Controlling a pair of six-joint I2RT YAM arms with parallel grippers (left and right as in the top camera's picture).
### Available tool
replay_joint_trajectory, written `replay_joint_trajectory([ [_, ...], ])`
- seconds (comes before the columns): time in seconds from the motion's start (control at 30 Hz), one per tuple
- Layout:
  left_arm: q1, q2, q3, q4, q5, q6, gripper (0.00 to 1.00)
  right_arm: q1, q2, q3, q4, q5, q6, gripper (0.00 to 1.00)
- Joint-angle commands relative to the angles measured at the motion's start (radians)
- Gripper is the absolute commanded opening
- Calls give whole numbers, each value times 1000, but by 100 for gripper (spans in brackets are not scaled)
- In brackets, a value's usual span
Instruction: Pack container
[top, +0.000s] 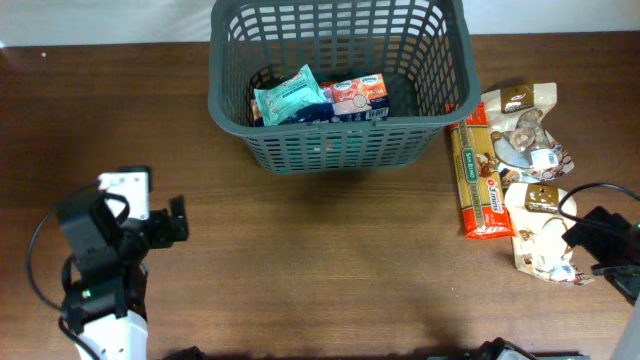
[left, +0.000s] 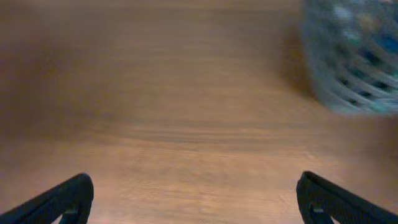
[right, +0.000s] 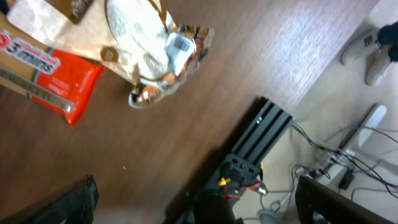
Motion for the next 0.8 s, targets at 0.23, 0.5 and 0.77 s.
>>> replay_joint_trajectory([
  [0.23, 87, -10, -44, 96, -89, -189, 99, -6, 15, 3, 253, -42, 45, 99],
  [0.5, 86, -10, -44, 113, -97, -188, 99, -6, 144, 3, 445, -211, -205, 99],
  [0.77, 86, -10, -44, 113, -96, -188, 99, -6, 379, 3, 517, -268, -389, 99],
])
